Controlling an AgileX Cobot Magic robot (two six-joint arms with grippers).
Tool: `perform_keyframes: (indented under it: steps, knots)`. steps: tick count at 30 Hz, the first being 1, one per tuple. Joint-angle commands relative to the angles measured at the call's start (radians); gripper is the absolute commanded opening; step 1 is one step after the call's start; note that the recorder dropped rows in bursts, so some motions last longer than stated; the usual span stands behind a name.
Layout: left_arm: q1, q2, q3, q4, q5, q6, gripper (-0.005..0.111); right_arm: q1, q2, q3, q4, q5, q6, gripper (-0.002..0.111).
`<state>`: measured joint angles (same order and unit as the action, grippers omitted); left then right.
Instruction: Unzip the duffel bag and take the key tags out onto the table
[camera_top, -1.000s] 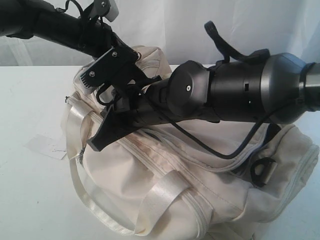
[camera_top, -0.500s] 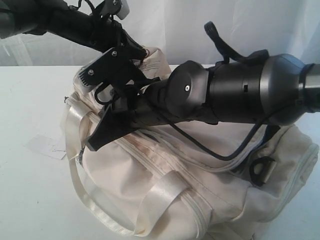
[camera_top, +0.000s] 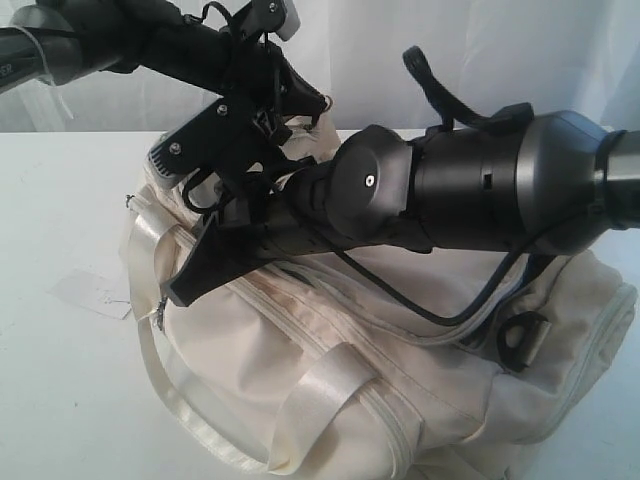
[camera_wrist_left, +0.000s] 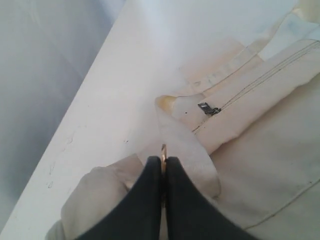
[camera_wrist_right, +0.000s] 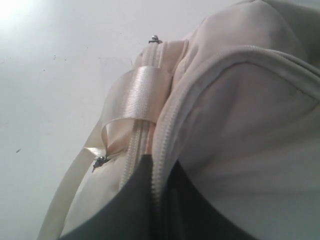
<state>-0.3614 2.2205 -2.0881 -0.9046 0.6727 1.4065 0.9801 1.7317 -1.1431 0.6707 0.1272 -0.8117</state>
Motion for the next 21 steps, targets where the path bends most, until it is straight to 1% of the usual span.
perform_keyframes:
  steps: [1, 2, 3, 4, 5, 6, 7, 8, 9, 10, 11, 14, 17, 19, 20, 21]
  knots:
    - [-0.002, 0.004, -0.013, -0.014, -0.077, -0.028, 0.0, 0.028, -0.006, -0.001, 0.011, 0.078, 0.009, 0.0]
    - [-0.002, 0.003, -0.013, -0.012, -0.079, -0.028, 0.002, 0.028, -0.006, -0.001, 0.011, 0.078, 0.009, 0.0]
    - [-0.002, 0.002, -0.013, 0.003, -0.075, -0.034, 0.014, 0.028, -0.006, -0.001, 0.011, 0.078, 0.009, 0.0]
    - [-0.002, 0.002, -0.013, 0.022, -0.075, -0.052, 0.021, 0.028, -0.006, -0.001, 0.011, 0.078, 0.009, 0.0]
    - [-0.002, 0.002, -0.013, 0.084, -0.074, -0.103, 0.043, 0.028, -0.006, -0.001, 0.011, 0.08, 0.009, 0.0]
    - [-0.002, 0.002, -0.013, 0.111, -0.074, -0.126, 0.053, 0.028, -0.006, -0.001, 0.011, 0.084, 0.009, 0.0]
    - [-0.002, 0.002, -0.013, 0.163, -0.076, -0.145, 0.077, 0.028, -0.006, -0.001, 0.011, 0.086, 0.009, 0.0]
    - [-0.002, -0.002, -0.013, 0.185, -0.082, -0.165, 0.084, 0.028, -0.006, -0.001, 0.011, 0.086, 0.009, 0.0]
    - [-0.002, -0.012, -0.013, 0.243, -0.082, -0.223, 0.089, 0.028, -0.006, -0.001, 0.011, 0.086, 0.009, 0.0]
    - [-0.002, -0.02, -0.013, 0.262, -0.082, -0.247, 0.089, 0.028, -0.006, -0.001, 0.011, 0.086, 0.009, 0.0]
    - [-0.002, -0.044, -0.013, 0.325, -0.068, -0.302, 0.088, 0.028, -0.006, -0.001, 0.011, 0.086, 0.009, 0.0]
    - [0.0, -0.111, -0.013, 0.477, 0.001, -0.394, 0.088, 0.028, -0.006, -0.001, 0.011, 0.088, 0.009, 0.0]
    - [0.0, -0.159, -0.013, 0.588, 0.083, -0.415, 0.088, 0.028, -0.006, -0.001, 0.011, 0.088, 0.009, 0.0]
    - [0.0, -0.202, -0.013, 0.667, 0.148, -0.534, 0.088, 0.028, -0.006, -0.001, 0.011, 0.088, 0.009, 0.0]
    - [0.0, -0.233, -0.013, 0.74, 0.194, -0.642, 0.084, 0.028, -0.006, -0.001, 0.011, 0.086, 0.009, 0.0]
    - [0.0, -0.25, -0.013, 0.803, 0.219, -0.699, 0.078, 0.028, -0.006, -0.001, 0.011, 0.086, 0.009, 0.0]
